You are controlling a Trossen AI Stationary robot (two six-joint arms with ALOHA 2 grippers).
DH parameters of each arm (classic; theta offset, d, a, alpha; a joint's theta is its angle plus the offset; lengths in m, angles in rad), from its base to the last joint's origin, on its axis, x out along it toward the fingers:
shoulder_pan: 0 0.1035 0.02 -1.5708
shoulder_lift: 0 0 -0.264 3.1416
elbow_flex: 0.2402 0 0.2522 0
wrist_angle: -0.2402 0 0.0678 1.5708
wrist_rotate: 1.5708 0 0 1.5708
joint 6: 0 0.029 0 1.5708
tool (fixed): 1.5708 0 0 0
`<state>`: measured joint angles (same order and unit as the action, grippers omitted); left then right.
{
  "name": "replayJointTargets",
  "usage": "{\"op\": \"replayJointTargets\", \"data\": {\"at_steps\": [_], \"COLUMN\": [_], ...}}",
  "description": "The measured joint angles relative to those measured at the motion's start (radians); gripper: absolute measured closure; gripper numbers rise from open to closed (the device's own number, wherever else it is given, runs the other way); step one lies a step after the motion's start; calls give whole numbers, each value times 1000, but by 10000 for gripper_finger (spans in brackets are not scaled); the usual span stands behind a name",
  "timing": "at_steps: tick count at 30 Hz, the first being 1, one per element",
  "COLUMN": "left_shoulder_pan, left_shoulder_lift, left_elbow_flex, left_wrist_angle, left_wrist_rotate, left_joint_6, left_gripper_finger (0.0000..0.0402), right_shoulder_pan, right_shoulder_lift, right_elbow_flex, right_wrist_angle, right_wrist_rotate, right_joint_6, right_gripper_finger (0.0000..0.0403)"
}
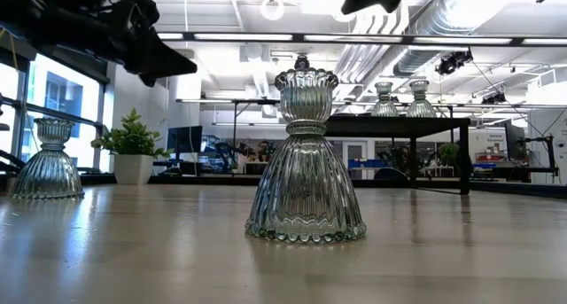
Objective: Pick & Place candle stick holders
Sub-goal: Put the green glass candle holder on the shelf
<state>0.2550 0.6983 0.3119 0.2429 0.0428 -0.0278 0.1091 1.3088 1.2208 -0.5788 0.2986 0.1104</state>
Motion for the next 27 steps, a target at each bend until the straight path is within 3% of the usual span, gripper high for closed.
{"op": "replayJointTargets", "data": {"at_steps": [8,13,17,21,27], "left_shoulder_pan": [0,0,0,0,0], "left_shoulder_lift": [0,0,0,0,0], "left_elbow_flex": [0,0,-1,-2,-2], "left_wrist_angle": [1,-4,-8,-8,-8], "left_wrist_rotate": [16,18,18,18,18], "left_joint_6": [0,3,4,4,7], "left_gripper_finger": [364,364,364,364,364], "right_shoulder_pan": [300,402,437,430,370], "right_shoulder_lift": [82,204,306,366,442], "right_elbow_flex": [-153,-154,-156,-154,-154], "right_wrist_angle": [254,414,510,549,608], "right_wrist_rotate": [139,116,26,6,-27], "right_joint_6": [168,205,205,204,152], "right_gripper_finger": [359,293,201,121,85]}}
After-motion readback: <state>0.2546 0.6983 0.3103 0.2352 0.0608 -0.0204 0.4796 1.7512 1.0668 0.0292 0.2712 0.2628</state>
